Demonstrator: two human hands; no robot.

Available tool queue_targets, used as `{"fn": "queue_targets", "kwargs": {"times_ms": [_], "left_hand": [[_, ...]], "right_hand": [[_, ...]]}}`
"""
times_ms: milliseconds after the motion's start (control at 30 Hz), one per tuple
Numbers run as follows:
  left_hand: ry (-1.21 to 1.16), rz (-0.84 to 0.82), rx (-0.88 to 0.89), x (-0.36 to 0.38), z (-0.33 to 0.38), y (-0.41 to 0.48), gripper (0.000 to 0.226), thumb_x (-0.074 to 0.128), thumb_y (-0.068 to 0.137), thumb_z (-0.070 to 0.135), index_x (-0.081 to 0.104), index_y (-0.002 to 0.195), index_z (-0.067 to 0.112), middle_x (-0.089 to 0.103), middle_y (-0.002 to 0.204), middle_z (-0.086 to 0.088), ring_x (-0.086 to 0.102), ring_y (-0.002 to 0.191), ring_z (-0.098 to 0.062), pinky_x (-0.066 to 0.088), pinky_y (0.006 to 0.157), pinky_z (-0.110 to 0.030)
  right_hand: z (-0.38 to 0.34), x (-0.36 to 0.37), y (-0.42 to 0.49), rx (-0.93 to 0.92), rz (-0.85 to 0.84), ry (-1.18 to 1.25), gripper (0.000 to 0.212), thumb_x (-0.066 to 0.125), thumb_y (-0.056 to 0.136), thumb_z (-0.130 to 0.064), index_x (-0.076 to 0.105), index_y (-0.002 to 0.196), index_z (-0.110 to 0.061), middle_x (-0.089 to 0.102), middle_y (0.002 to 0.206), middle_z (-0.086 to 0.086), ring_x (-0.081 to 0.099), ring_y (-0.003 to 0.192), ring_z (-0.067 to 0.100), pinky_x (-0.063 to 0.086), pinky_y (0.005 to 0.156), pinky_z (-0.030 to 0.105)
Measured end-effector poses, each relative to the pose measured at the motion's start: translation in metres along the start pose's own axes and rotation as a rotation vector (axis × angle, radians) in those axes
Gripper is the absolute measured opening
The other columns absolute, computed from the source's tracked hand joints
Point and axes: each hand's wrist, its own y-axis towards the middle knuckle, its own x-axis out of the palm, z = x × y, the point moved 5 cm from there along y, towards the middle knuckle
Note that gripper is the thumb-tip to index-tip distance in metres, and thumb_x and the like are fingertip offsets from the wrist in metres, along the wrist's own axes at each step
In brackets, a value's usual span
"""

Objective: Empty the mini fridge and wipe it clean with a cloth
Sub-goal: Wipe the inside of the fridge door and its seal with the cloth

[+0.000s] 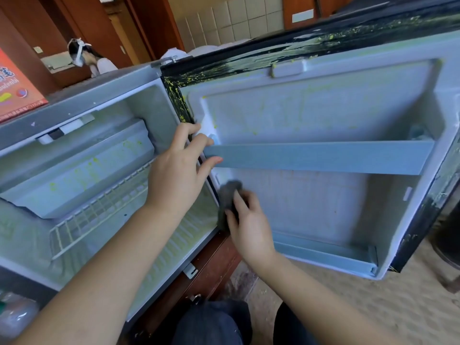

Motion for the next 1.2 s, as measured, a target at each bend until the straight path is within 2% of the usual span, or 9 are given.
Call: {"fn": "queue_targets", "kwargs": {"times_ms": [100,200,433,533,667,800,867,1033,1200], "left_hand": [[-0.004,0.018,-0.012,0.002,-0.002,0.001,0.024,0.073,0.083,0.029,0.066,0.099,0.013,0.042,0.118,0.008,0.061,0.078,-0.025,0.045,0.053,-0.034],[-0.009,0.039,-0.007,0.005,-0.005,-0.001,0.025,0.071,0.084,0.032,0.067,0.101,0.013,0.046,0.12,0.005,0.061,0.08,-0.024,0.045,0.054,-0.033],[-0.011,0.052,-0.026,0.007,-0.001,-0.004,0.023,0.073,0.085,0.027,0.066,0.099,0.011,0.055,0.12,-0.005,0.059,0.072,-0.024,0.039,0.052,-0.03],[0.014,0.043,-0.019,0.005,0.0,-0.001,0.022,0.073,0.084,0.027,0.064,0.098,0.011,0.053,0.118,-0.005,0.06,0.07,-0.027,0.039,0.049,-0.029],[0.022,0.045,-0.024,0.007,0.0,-0.003,0.023,0.07,0.085,0.028,0.064,0.099,0.011,0.052,0.12,-0.004,0.062,0.077,-0.028,0.041,0.05,-0.031],[0.009,0.047,-0.04,0.009,0.0,-0.005,0.024,0.067,0.087,0.03,0.064,0.1,0.01,0.055,0.123,-0.006,0.06,0.08,-0.026,0.035,0.054,-0.028],[0.011,0.055,-0.041,0.009,0.0,-0.004,0.024,0.064,0.087,0.032,0.063,0.099,0.011,0.055,0.123,-0.006,0.058,0.081,-0.024,0.037,0.053,-0.029],[-0.006,0.073,-0.044,0.01,0.003,-0.007,0.023,0.062,0.087,0.03,0.063,0.1,0.01,0.055,0.124,-0.007,0.06,0.083,-0.024,0.038,0.051,-0.027],[0.003,0.066,-0.048,0.009,0.004,-0.007,0.024,0.061,0.088,0.031,0.063,0.1,0.01,0.053,0.124,-0.006,0.06,0.082,-0.025,0.037,0.051,-0.027]], "right_hand": [[-0.04,-0.021,0.023,-0.135,0.246,-0.008,0.027,0.062,0.086,-0.013,0.061,0.11,-0.001,0.054,0.116,0.02,0.059,0.095,0.039,0.053,0.068,0.037],[-0.029,-0.01,0.024,-0.067,0.12,-0.156,0.037,0.073,0.079,-0.016,0.061,0.111,0.0,0.057,0.112,0.02,0.063,0.079,0.038,0.049,0.05,0.034],[0.052,0.031,-0.036,0.113,-0.408,-0.4,0.048,0.05,0.097,-0.025,0.04,0.138,-0.002,0.038,0.139,0.016,0.047,0.121,0.034,0.042,0.095,0.039],[0.046,0.023,-0.025,0.154,-0.394,-0.298,0.045,0.048,0.096,-0.022,0.039,0.136,-0.005,0.039,0.138,0.014,0.043,0.123,0.031,0.038,0.097,0.035],[0.002,-0.011,0.008,0.0,-0.092,-0.079,0.048,0.055,0.091,-0.018,0.042,0.134,-0.002,0.042,0.135,0.016,0.044,0.12,0.035,0.044,0.092,0.041],[-0.025,-0.026,0.032,-0.088,0.083,-0.043,0.048,0.061,0.085,-0.021,0.048,0.129,-0.005,0.048,0.127,0.014,0.052,0.107,0.036,0.05,0.068,0.04],[-0.015,-0.021,0.026,-0.071,0.053,-0.134,0.047,0.062,0.085,-0.022,0.05,0.126,-0.004,0.05,0.127,0.014,0.057,0.101,0.036,0.047,0.06,0.036],[0.052,0.018,-0.02,0.185,-0.361,-0.315,0.034,0.046,0.096,-0.031,0.05,0.122,-0.009,0.047,0.128,0.007,0.051,0.114,0.027,0.047,0.079,0.038],[0.035,0.006,-0.006,0.155,-0.261,-0.22,0.031,0.051,0.096,-0.026,0.053,0.118,-0.004,0.048,0.127,0.011,0.052,0.112,0.031,0.044,0.083,0.037]]}}
